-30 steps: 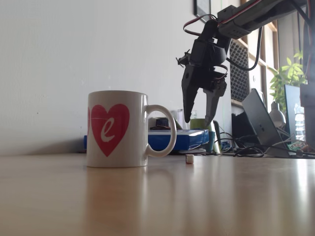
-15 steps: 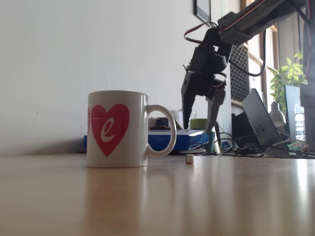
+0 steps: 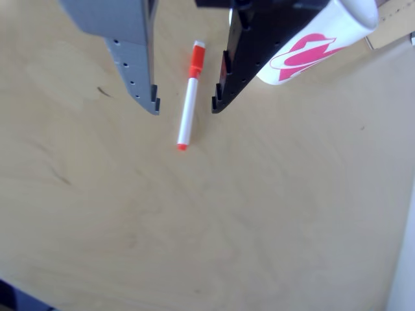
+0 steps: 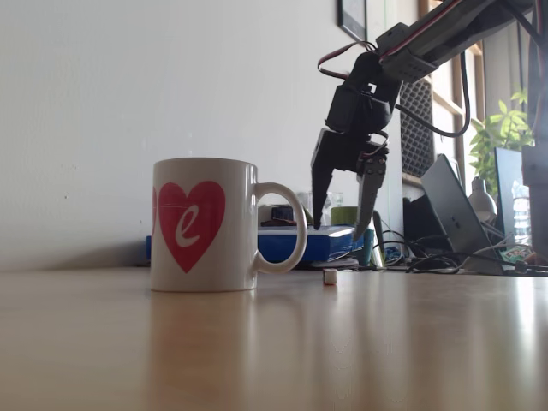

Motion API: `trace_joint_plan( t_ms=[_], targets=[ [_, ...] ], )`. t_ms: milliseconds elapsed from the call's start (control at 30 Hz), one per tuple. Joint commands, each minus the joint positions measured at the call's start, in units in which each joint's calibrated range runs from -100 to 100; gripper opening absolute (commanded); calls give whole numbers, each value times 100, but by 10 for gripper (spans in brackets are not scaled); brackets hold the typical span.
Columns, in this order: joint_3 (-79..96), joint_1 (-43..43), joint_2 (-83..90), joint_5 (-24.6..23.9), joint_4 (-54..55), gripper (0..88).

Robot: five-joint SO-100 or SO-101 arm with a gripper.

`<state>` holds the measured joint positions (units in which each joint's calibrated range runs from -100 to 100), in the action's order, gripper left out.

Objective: Grab the pen and place it in the cup.

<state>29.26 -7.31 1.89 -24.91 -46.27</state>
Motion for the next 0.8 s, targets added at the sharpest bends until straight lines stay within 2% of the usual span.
trace_joint_plan(
  t_ms=[0, 767],
  targets=[
    [31, 134, 142, -47, 244, 212],
    [112, 284, -438, -78, 89, 210]
  ],
)
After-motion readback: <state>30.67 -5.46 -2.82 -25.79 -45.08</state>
